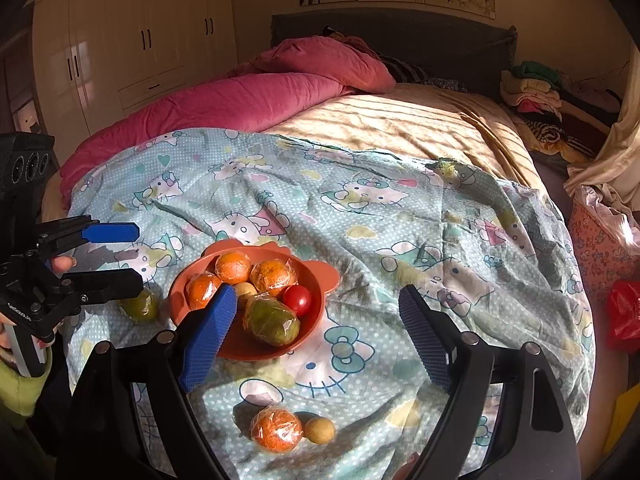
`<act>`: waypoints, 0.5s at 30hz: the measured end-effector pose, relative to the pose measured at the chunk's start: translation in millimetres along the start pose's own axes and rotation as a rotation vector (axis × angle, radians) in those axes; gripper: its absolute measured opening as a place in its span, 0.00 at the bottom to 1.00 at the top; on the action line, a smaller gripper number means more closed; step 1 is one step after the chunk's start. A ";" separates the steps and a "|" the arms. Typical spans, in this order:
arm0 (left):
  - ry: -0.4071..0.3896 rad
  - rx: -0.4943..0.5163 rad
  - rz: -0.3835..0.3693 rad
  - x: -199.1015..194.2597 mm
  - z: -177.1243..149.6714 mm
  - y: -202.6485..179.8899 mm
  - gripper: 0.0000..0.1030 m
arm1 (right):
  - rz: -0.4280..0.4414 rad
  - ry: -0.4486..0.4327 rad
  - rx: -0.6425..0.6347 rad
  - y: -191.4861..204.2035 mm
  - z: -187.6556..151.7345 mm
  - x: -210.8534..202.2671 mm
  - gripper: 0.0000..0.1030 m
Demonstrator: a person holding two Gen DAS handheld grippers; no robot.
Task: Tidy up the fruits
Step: 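Lift both open tools up and away from the plate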
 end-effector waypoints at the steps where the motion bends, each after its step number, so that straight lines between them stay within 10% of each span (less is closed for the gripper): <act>1: -0.003 -0.001 0.004 -1.4 0.3 1.7 0.90 | -0.004 -0.004 -0.002 1.0 -0.9 -1.9 0.81; 15: -0.013 -0.040 0.040 -15.3 -3.3 21.1 0.90 | -0.037 -0.026 -0.019 16.0 -19.4 -18.9 0.87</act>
Point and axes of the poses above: each gripper's, at about its wrist camera, not at the fingertips, and x roughly the way its jaws point, y to its left, z to its top, the point moved 9 cm from there along x, roughly the way its jaws point, and after that the axes turned 1 degree about x, right-handed, at the moved point
